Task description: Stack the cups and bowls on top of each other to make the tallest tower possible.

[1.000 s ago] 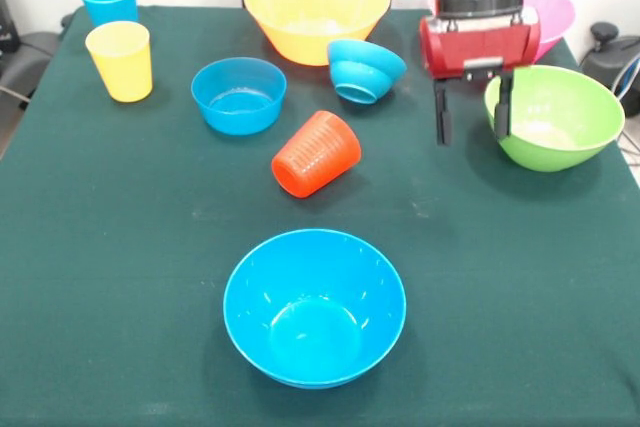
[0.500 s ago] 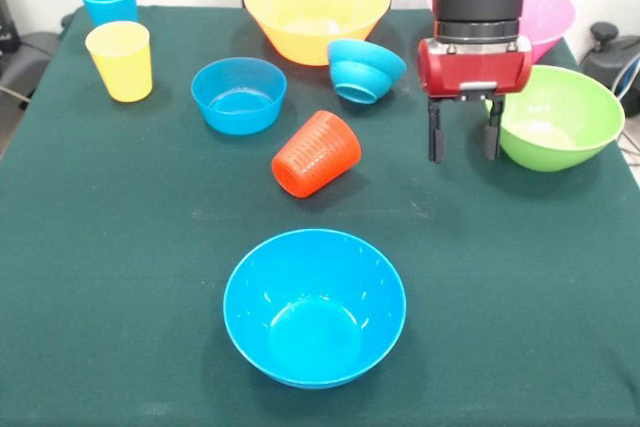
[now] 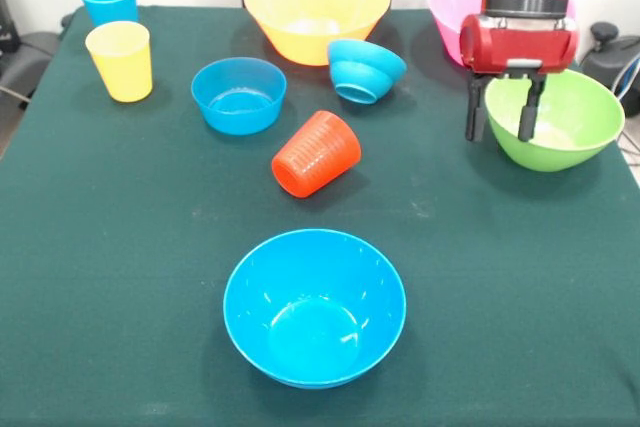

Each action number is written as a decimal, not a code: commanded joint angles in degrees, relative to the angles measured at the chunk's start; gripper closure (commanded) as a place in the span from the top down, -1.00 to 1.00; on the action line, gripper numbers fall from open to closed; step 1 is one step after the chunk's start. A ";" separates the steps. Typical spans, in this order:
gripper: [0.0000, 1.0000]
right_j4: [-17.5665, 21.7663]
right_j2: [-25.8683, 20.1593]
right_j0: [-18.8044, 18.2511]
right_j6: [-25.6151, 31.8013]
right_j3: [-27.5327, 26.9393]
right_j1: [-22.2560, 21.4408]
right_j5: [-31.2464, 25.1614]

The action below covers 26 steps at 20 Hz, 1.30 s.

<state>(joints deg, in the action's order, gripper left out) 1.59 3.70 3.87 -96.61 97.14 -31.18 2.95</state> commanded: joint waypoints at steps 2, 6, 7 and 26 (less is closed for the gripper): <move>1.00 -1.13 -1.52 -2.12 -6.88 -4.14 0.82 -5.43; 1.00 -1.26 -1.57 -1.96 -6.86 -4.94 1.58 -5.28; 1.00 -1.15 -2.03 -2.25 -6.87 -5.05 1.91 -5.03; 1.00 0.22 -8.76 -8.28 -6.27 -3.50 2.51 -6.42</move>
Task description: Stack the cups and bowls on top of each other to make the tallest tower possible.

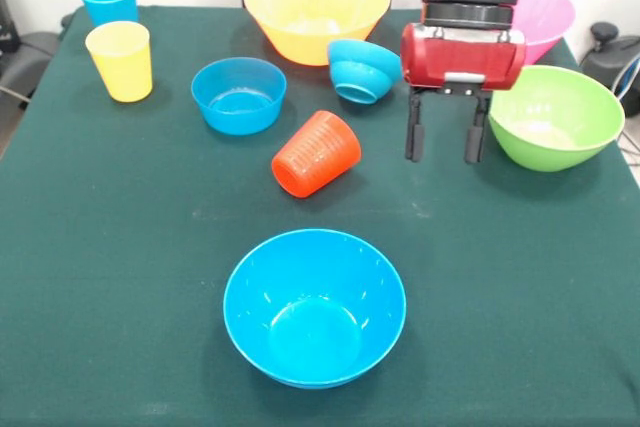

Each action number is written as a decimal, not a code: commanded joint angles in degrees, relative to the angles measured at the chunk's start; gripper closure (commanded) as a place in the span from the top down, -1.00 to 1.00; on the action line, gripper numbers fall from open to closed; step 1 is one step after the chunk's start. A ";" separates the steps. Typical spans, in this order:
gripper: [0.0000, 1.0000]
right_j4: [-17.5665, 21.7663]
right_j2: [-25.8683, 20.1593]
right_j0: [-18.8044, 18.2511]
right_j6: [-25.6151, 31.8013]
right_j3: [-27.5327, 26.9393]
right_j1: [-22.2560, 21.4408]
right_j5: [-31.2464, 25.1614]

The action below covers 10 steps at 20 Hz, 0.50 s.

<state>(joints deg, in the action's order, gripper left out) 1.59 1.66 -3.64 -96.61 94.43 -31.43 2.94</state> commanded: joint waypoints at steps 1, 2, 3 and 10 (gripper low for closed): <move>1.00 0.20 -7.00 -1.04 -6.56 -0.57 3.12 -5.90; 1.00 0.22 -7.33 -1.22 -6.89 -0.28 3.44 -5.32; 1.00 0.42 -7.73 -1.25 -7.95 0.21 4.51 -2.66; 1.00 -0.48 -9.62 -2.31 -15.21 4.04 10.45 8.29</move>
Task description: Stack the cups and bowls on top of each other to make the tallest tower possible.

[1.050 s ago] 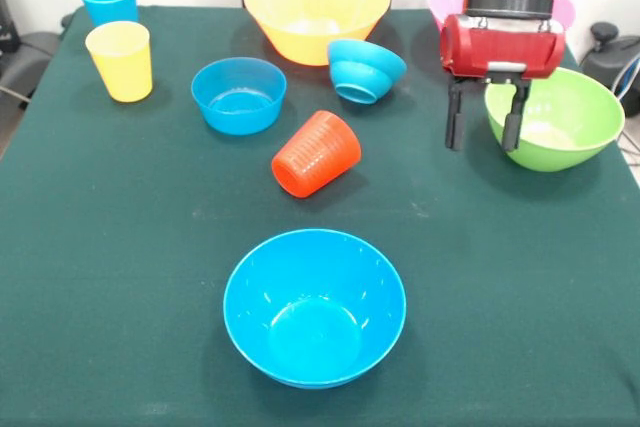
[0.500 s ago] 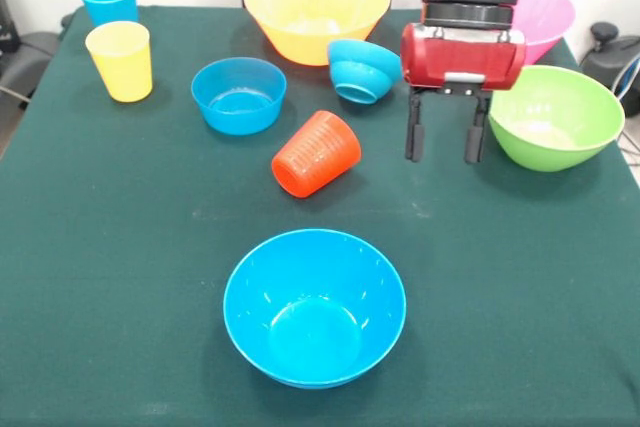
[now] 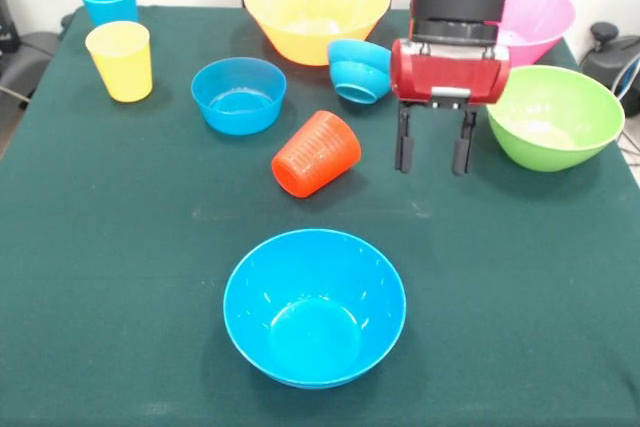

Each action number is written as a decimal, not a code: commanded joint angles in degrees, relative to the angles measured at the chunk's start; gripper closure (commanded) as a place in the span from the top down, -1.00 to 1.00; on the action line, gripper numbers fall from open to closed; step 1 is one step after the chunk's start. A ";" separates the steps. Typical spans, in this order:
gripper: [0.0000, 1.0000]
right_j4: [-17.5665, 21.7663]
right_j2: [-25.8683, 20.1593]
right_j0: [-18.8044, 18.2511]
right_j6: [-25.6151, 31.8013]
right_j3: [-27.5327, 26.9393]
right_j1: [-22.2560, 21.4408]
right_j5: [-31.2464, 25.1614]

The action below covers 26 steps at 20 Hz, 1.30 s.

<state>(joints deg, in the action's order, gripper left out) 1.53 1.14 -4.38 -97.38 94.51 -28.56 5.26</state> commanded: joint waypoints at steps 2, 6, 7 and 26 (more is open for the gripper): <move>1.00 0.81 -11.18 -4.09 -15.03 4.90 8.81 6.81; 1.00 6.06 -16.72 -10.51 -13.50 4.27 12.76 7.88; 1.00 7.16 -17.32 -11.45 -13.32 3.93 13.31 8.38; 1.00 10.03 -17.53 -12.63 -11.54 3.61 11.07 4.76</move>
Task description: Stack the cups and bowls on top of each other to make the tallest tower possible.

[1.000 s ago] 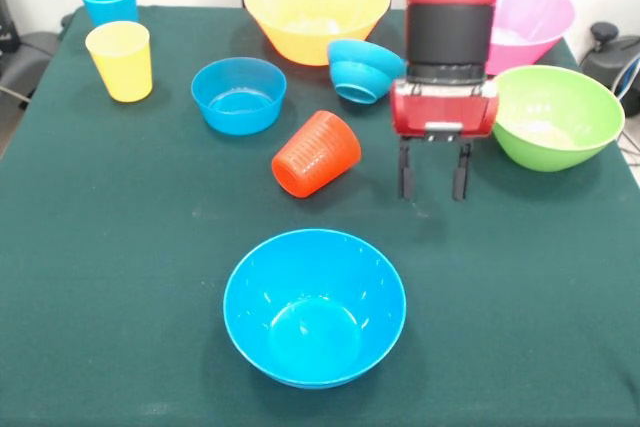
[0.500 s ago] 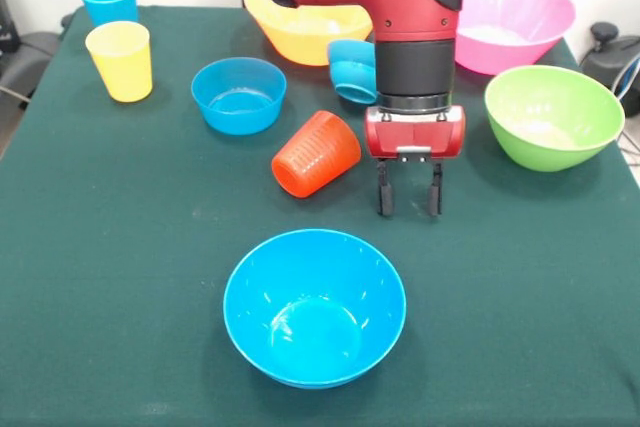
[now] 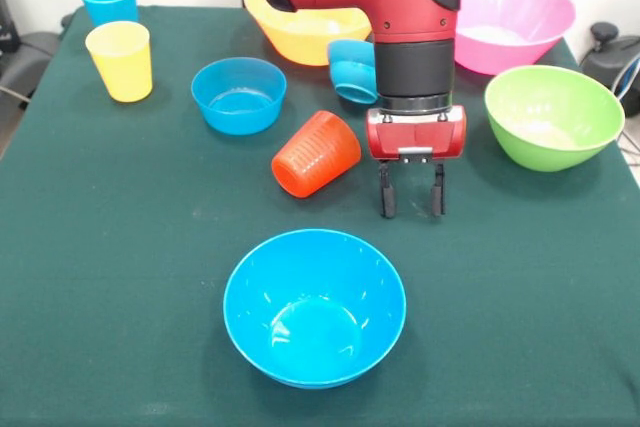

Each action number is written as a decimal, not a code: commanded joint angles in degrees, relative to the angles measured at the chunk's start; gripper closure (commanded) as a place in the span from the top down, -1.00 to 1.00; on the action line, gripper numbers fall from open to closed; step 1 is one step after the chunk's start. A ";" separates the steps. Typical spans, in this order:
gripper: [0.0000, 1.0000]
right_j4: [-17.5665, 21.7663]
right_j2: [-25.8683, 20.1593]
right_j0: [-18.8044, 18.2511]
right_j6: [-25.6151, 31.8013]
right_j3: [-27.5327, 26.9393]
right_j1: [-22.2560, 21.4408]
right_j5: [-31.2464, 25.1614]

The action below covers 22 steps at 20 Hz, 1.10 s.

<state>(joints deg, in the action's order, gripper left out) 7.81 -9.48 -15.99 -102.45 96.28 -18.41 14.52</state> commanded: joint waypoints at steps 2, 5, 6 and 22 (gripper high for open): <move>1.00 4.39 -8.64 -2.69 -6.10 3.11 -0.42 -6.49; 1.00 4.57 -10.43 -5.12 -5.46 5.29 -2.84 -9.85; 1.00 4.47 -10.44 -5.38 -5.36 5.63 -3.25 -10.26; 1.00 4.56 -11.02 -8.38 -2.06 8.06 -8.99 -20.18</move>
<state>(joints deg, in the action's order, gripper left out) 9.17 -15.65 -22.77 -102.45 102.48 -26.81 -0.04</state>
